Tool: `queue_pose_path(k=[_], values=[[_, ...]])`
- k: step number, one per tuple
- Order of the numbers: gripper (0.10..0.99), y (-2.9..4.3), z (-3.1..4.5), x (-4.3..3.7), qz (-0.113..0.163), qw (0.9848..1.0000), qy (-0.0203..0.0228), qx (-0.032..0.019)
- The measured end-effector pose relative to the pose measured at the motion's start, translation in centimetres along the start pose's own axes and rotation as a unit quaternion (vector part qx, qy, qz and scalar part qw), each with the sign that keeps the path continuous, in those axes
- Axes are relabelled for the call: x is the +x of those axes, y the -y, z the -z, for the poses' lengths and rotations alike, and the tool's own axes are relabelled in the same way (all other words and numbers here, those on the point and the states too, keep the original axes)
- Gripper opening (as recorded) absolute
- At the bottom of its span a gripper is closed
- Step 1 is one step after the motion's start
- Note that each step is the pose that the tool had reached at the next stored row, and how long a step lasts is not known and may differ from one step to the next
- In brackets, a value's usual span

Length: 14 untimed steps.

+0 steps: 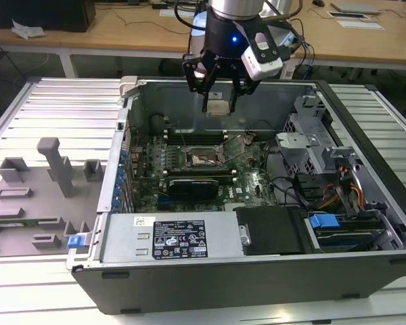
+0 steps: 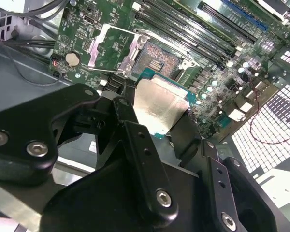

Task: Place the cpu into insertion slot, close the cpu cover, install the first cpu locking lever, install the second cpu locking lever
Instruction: 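Place the cpu into insertion slot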

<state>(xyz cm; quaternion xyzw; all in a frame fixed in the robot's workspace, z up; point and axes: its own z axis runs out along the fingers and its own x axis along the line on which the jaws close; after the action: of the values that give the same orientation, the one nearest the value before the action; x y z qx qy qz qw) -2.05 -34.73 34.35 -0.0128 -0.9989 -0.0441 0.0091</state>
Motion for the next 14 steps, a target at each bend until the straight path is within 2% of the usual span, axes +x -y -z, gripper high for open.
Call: queue_pose_path(k=[14], values=[[0.541,0.15,-1.73,-0.01,0.0,1.0,0.0,0.0019]])
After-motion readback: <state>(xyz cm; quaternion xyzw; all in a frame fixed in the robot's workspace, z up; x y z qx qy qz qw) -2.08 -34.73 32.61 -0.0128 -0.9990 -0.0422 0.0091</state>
